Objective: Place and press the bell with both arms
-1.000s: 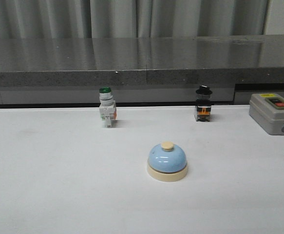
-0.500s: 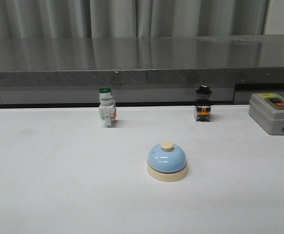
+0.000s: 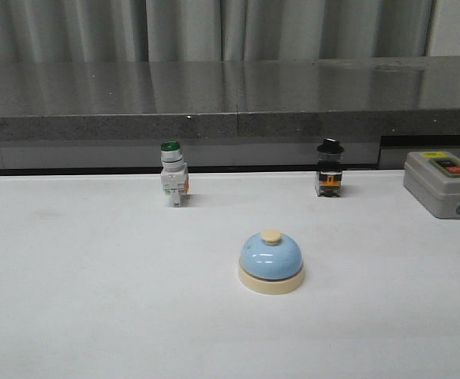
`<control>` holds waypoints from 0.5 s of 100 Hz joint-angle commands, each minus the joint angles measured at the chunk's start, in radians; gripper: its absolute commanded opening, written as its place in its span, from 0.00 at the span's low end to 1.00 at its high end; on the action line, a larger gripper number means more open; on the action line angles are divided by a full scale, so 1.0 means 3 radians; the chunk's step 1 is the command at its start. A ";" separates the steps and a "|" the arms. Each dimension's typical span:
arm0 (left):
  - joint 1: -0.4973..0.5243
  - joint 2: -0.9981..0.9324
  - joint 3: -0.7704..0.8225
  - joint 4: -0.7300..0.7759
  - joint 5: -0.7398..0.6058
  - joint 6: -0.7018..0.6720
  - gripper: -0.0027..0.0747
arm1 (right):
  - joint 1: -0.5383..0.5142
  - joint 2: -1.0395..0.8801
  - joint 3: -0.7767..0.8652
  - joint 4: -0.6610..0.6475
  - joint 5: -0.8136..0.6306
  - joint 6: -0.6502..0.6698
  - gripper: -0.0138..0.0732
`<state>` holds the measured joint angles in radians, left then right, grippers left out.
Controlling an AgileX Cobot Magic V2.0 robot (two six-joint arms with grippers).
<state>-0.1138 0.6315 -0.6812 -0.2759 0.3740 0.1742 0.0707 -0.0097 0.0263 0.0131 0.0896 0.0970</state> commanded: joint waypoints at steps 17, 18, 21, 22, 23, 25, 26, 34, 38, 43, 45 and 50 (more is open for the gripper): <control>-0.0029 -0.0283 0.0361 0.0996 -0.0525 -0.1084 0.01 | -0.0026 -0.0050 -0.0048 -0.0008 -0.0281 -0.0014 0.09; -0.0029 -0.0294 0.0396 0.1022 -0.0540 -0.1134 0.01 | -0.0026 -0.0050 -0.0048 -0.0008 -0.0281 -0.0014 0.09; -0.0029 -0.0357 0.0468 0.1099 -0.0599 -0.1175 0.01 | -0.0026 -0.0050 -0.0048 -0.0008 -0.0281 -0.0014 0.09; -0.0029 -0.0370 0.0505 0.1099 -0.0626 -0.1175 0.01 | -0.0026 -0.0050 -0.0048 -0.0008 -0.0281 -0.0014 0.09; -0.0029 -0.0383 0.0522 0.1099 -0.0637 -0.1175 0.01 | -0.0026 -0.0050 -0.0048 -0.0008 -0.0281 -0.0014 0.09; -0.0029 -0.0425 0.0575 0.1099 -0.0672 -0.1175 0.01 | -0.0026 -0.0050 -0.0048 -0.0008 -0.0281 -0.0014 0.09; -0.0029 -0.0453 0.0592 0.1099 -0.0692 -0.1175 0.01 | -0.0026 -0.0050 -0.0048 -0.0008 -0.0281 -0.0014 0.09; -0.0029 -0.0617 0.0800 0.1106 -0.0779 -0.1169 0.01 | -0.0026 -0.0050 -0.0048 -0.0008 -0.0281 -0.0014 0.09; -0.0029 -0.0715 0.0889 0.1113 -0.0801 -0.1169 0.01 | -0.0026 -0.0050 -0.0048 -0.0008 -0.0281 -0.0014 0.09; -0.0029 -0.0835 0.1034 0.1120 -0.0826 -0.1169 0.01 | -0.0026 -0.0050 -0.0048 -0.0008 -0.0281 -0.0014 0.09; -0.0029 -0.0888 0.1073 0.1129 -0.0846 -0.1169 0.01 | -0.0026 -0.0050 -0.0048 -0.0008 -0.0281 -0.0014 0.09; -0.0029 -0.1018 0.1226 0.1141 -0.0875 -0.1162 0.01 | -0.0026 -0.0050 -0.0048 -0.0008 -0.0281 -0.0014 0.09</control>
<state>-0.1138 0.3714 -0.3413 0.0564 0.2156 -0.1614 0.0707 -0.0097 0.0263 0.0131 0.0896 0.0970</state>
